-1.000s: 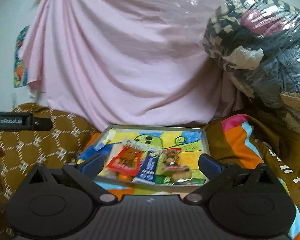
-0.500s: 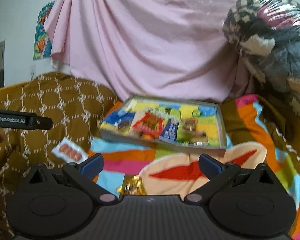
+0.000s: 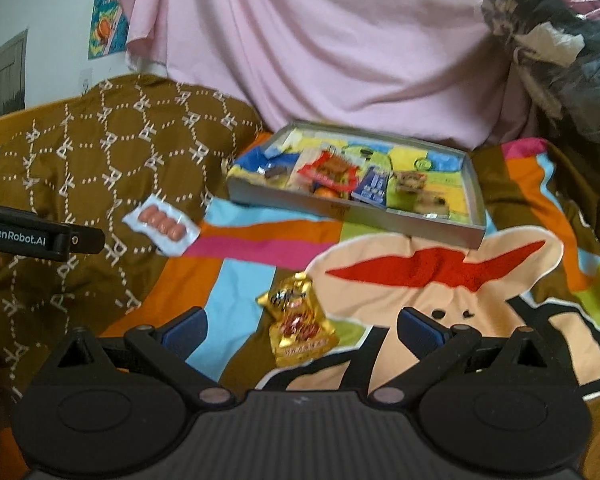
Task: Organize snacks
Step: 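Withdraw both tools from the tray back over the remaining snacks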
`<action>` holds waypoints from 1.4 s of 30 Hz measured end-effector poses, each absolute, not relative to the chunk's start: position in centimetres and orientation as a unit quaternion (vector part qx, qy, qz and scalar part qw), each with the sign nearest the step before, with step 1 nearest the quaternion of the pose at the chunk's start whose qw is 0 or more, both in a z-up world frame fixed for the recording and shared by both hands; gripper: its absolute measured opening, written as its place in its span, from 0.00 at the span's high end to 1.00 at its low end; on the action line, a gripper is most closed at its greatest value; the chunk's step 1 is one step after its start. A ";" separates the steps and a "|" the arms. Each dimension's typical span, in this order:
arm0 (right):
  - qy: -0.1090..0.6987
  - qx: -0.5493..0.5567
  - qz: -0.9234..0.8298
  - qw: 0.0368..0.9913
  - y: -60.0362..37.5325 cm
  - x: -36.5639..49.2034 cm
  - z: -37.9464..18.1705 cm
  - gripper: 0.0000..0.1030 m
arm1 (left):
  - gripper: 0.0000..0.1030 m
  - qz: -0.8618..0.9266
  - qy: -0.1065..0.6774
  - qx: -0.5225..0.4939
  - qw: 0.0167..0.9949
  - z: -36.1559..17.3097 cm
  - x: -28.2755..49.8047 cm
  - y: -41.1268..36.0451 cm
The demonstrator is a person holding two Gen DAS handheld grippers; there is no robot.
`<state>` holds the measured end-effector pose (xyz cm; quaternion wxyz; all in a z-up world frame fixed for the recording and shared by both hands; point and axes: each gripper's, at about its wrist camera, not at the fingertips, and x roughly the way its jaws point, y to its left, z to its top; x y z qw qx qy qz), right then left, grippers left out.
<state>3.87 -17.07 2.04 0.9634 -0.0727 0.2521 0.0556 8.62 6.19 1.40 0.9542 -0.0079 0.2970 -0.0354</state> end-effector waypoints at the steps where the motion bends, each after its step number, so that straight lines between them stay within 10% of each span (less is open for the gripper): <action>1: 0.256 -0.072 0.055 0.962 -17.1 3.9 1.8 0.00 | 0.01 -0.036 0.302 -0.006 0.953 1.2 8.7 6.1; 42: 0.310 -0.042 0.044 0.949 -17.5 7.2 -3.2 0.00 | 0.01 -0.070 0.314 0.079 0.944 -2.1 13.5 4.1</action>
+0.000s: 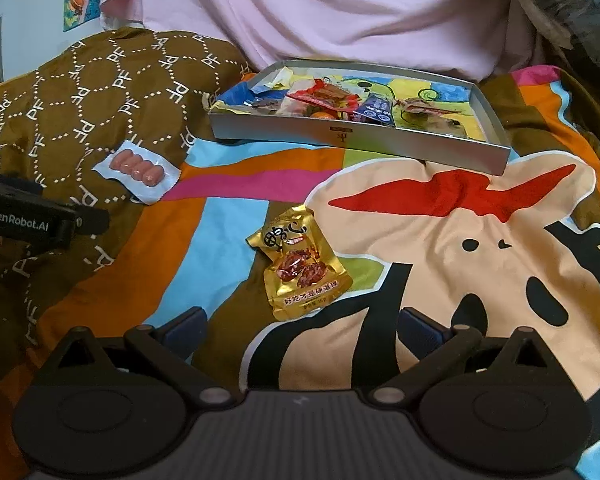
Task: Organize snacks
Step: 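Withdraw both tools from the tray back over the remaining snacks, then close the left tool on the sausage pack while the right tool grips the gold duck-snack pouch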
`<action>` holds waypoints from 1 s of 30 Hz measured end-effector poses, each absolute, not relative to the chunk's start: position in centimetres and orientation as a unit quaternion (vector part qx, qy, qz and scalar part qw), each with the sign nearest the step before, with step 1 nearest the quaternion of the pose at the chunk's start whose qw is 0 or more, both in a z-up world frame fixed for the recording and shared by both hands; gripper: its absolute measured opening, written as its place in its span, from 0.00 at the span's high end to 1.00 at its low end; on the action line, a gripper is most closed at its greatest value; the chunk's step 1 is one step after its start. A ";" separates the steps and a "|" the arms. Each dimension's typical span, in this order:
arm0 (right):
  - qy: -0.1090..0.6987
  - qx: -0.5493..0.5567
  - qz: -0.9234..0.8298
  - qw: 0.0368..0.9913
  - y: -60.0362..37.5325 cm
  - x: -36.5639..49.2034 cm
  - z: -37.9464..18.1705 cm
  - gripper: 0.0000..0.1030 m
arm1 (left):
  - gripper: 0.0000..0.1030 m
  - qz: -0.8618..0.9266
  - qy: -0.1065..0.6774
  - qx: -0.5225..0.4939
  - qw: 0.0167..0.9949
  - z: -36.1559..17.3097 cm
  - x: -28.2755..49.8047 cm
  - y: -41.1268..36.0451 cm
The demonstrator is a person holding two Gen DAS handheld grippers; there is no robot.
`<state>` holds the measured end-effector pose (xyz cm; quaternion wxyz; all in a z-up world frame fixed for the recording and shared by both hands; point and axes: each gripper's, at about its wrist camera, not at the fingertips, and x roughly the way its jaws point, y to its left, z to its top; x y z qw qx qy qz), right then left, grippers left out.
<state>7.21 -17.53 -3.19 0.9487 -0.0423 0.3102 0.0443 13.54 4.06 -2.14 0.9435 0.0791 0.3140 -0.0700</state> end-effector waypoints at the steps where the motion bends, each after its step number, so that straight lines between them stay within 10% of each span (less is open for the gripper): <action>1: 0.311 -0.040 0.042 0.949 -17.6 7.5 -3.2 0.00 | 0.01 -0.074 0.310 0.081 0.944 -2.1 13.9 4.0; 15: 0.328 -0.046 0.047 0.942 -17.9 11.5 -3.8 0.00 | 0.01 -0.124 0.293 0.079 0.945 -2.1 19.6 6.2; 30: 0.314 -0.086 0.091 0.941 -17.7 14.8 -3.7 0.00 | 0.01 -0.346 0.252 0.321 0.845 -1.5 23.1 4.1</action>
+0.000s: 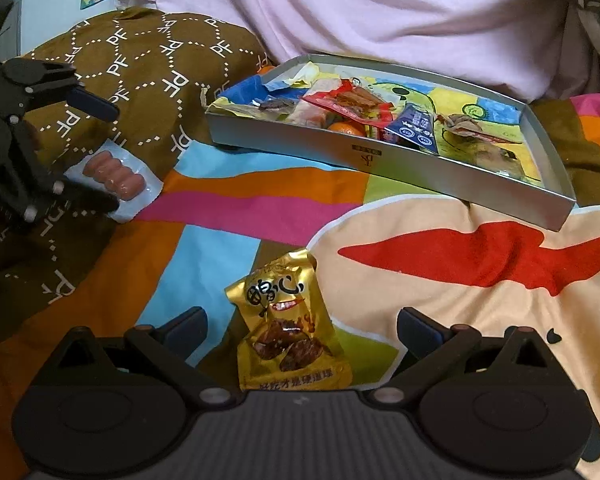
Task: Organize snacks
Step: 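Close the left tool on the sausage pack while the right tool grips the gold duck-snack pouch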
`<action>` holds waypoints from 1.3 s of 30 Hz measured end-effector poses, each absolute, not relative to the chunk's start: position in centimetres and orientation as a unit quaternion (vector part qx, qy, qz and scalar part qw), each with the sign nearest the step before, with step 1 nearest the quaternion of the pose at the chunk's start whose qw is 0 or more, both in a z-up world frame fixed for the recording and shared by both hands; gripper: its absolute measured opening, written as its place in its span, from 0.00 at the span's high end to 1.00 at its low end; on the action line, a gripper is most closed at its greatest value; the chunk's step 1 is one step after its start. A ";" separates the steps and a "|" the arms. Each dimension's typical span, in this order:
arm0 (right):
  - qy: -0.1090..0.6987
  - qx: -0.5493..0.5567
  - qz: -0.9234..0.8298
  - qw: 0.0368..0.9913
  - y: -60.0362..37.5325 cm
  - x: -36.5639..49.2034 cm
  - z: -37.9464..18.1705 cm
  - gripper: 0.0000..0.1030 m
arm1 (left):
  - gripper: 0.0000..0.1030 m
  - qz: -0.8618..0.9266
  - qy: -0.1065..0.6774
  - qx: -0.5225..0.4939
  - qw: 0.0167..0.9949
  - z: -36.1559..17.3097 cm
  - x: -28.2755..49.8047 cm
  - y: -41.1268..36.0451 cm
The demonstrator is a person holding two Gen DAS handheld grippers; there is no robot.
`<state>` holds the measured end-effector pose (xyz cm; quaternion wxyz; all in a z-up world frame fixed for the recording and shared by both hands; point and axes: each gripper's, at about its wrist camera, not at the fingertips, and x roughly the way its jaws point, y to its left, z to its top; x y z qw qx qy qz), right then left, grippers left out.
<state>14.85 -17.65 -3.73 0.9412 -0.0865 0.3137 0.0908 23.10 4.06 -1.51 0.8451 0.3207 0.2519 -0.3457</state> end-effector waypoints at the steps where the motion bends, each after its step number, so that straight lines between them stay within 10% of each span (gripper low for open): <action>1: 0.315 -0.086 0.093 0.941 -17.7 15.0 -3.8 0.00 | 0.01 -0.357 0.255 0.336 0.834 -1.7 23.3 3.9; 16: 0.336 -0.098 0.176 0.920 -17.2 18.2 -4.8 0.03 | 0.01 -0.402 0.343 0.390 0.754 -3.6 28.7 5.3; 27: 0.340 -0.085 0.156 0.923 -17.7 17.0 -5.3 0.42 | 0.10 -0.389 0.408 0.292 0.773 -3.0 27.1 5.4; 39: 0.349 -0.042 0.154 0.923 -18.0 14.3 -5.0 0.50 | 0.24 -0.324 0.451 0.163 0.816 -3.7 23.0 4.0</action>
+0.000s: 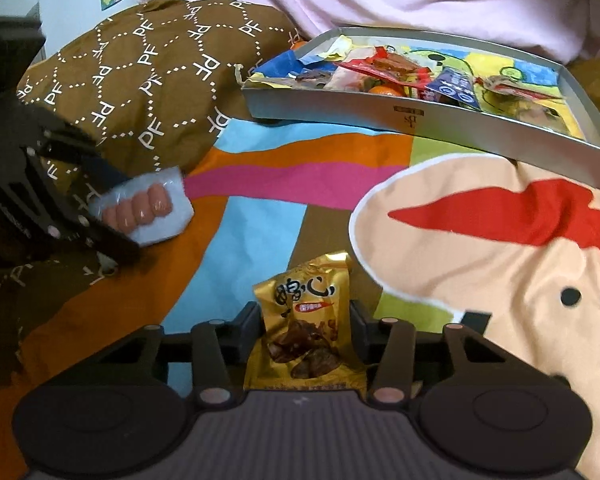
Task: Organize snacks
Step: 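Close the left tool on the sausage pack while the right tool grips the gold duck-snack pouch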
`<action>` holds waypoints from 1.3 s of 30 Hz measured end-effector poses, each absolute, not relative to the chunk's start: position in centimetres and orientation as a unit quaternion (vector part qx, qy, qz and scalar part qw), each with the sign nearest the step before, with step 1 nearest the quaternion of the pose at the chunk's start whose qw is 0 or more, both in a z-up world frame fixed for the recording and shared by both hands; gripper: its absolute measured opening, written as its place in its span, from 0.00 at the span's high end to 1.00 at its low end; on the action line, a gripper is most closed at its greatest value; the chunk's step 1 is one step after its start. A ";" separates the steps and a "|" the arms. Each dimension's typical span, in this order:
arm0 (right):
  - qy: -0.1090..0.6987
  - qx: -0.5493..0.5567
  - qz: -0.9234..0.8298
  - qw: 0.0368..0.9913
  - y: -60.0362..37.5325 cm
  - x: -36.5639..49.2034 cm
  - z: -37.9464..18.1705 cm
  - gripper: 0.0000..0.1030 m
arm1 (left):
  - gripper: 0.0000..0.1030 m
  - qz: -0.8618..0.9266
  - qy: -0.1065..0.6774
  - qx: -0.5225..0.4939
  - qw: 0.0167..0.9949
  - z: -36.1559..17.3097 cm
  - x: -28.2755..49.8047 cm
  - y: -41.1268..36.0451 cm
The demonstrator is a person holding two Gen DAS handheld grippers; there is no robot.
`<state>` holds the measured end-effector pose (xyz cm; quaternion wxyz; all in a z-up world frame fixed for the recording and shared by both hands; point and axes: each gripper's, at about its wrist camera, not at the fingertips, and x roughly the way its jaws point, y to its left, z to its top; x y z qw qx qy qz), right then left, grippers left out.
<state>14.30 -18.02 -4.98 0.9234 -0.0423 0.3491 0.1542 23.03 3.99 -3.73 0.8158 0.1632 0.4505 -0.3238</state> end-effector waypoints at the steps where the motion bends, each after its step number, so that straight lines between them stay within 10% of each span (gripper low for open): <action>1: 0.349 -0.039 0.152 0.924 -18.1 14.0 -4.9 0.50 | 0.24 -0.312 0.453 0.158 0.820 -4.0 22.6 3.8; 27: 0.345 -0.084 0.083 0.931 -15.6 13.6 -6.0 0.21 | 0.21 -0.208 0.416 0.119 0.877 -6.3 20.7 2.2; 39: 0.340 -0.074 0.070 0.935 -15.5 13.4 -6.0 0.43 | 0.40 -0.179 0.414 0.105 0.886 -6.2 20.8 2.7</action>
